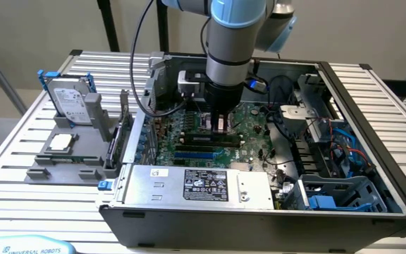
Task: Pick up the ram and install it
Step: 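Insert the ram into the slot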
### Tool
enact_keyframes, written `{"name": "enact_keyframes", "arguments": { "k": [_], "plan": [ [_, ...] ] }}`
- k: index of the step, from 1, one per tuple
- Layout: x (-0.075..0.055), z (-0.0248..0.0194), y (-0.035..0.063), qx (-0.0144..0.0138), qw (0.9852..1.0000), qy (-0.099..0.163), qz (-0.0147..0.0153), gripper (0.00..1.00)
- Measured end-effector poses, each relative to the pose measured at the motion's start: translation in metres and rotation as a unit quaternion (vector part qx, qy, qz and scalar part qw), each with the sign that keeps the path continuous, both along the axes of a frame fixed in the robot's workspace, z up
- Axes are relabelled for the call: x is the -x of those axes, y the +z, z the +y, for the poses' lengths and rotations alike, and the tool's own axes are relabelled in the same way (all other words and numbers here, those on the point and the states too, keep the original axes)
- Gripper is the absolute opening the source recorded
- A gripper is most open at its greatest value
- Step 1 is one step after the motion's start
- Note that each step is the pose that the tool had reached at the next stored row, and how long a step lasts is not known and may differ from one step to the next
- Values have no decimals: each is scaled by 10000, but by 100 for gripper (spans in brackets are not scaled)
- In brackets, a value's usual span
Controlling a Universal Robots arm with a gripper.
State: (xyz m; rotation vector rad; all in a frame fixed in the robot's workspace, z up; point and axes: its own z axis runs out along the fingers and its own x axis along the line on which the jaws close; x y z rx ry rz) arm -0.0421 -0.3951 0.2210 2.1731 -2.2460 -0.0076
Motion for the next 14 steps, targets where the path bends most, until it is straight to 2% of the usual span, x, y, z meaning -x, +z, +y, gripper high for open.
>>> {"name": "enact_keyframes", "arguments": {
  "k": [8, 9, 11, 14],
  "plan": [
    [0, 0, -19, 0, 10000, 0, -1, 15],
    [0, 0, -16, 0, 10000, 0, -1, 22],
    [0, 0, 15, -1, 10000, -1, 1, 22],
    [0, 0, 115, -1, 10000, 0, 14, 22]
  ]
}}
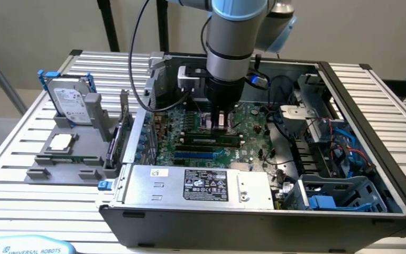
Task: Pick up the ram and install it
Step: 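Insert the ram into the slot, then press down the ram until it locks into place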
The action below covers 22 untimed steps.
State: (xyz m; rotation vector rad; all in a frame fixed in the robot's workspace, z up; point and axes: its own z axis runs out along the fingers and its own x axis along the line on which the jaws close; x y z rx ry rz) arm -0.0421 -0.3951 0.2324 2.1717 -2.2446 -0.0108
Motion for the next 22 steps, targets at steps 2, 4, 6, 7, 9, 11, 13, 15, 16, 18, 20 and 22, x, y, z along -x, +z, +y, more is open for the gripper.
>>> {"name": "enact_keyframes", "arguments": {
  "k": [2, 4, 6, 7, 9, 11, 13, 15, 16, 18, 20, 22],
  "plan": [
    [0, 0, 71, 0, 10000, 0, 9, 22],
    [0, 0, 120, -5, 10000, 0, 14, 22],
    [0, 0, 124, -10, 10000, 0, 14, 13],
    [0, 0, 124, -13, 10000, 0, 14, 13],
    [0, 0, 125, -14, 10000, 0, 14, 11],
    [0, 0, 125, -13, 10000, 0, 14, 11],
    [0, 0, 125, -13, 10000, 0, 14, 11],
    [0, 0, 126, -13, 10000, 0, 14, 11],
    [0, 0, 126, -13, 10000, 0, 14, 11],
    [0, 0, 126, -13, 10000, 0, 14, 11],
    [0, 0, 126, -13, 10000, 0, 14, 11],
    [0, 0, 126, -13, 10000, 0, 14, 11]
  ]
}}
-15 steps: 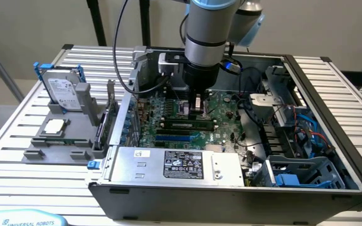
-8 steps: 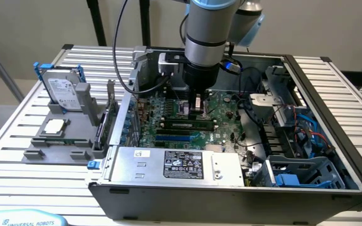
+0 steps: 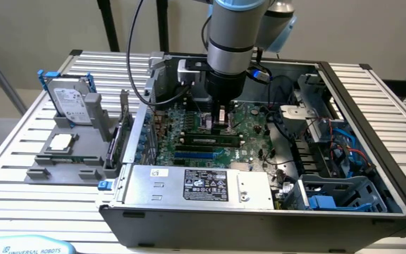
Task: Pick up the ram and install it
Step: 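Press down the ram until it locks into place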
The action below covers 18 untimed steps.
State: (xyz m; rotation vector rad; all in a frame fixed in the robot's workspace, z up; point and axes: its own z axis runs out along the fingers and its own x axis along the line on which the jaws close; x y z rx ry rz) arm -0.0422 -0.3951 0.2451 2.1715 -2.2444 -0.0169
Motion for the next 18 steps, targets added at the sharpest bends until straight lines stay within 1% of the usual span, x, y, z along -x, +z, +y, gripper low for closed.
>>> {"name": "enact_keyframes", "arguments": {
  "k": [4, 7, 13, 15, 18],
  "plan": [
    [1, 0, -1, 1, 10000, 0, -3, 11],
    [4, 0, -26, 1, 10000, 0, -4, 11],
    [8, 0, -127, 0, 10000, 0, -4, 11],
    [9, -2, -158, 7, 10000, 1, -1, 11],
    [10, -2, -211, 9, 10000, 0, 0, 11]
  ]
}}
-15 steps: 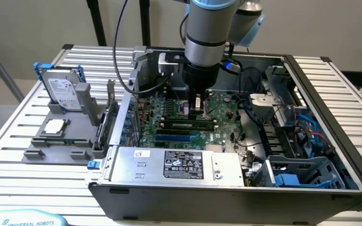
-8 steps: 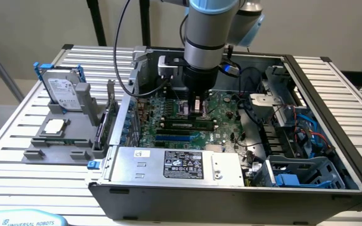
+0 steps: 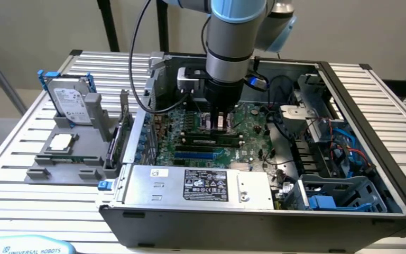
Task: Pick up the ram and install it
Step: 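Press down the ram until it locks into place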
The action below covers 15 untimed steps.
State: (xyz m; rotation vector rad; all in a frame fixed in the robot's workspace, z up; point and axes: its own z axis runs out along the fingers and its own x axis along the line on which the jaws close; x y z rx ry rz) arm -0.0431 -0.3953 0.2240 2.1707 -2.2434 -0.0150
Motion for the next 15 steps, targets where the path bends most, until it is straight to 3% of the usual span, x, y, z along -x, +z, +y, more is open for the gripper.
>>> {"name": "enact_keyframes", "arguments": {
  "k": [3, 5, 9, 15],
  "plan": [
    [2, -4, 6, 6, 10000, 0, 3, 11],
    [0, 4, 74, -15, 10000, -2, 0, 11],
    [-1, 2, 243, -9, 10000, 0, 11, 11],
    [-1, 2, 247, -10, 10000, 0, 11, 11]
  ]
}}
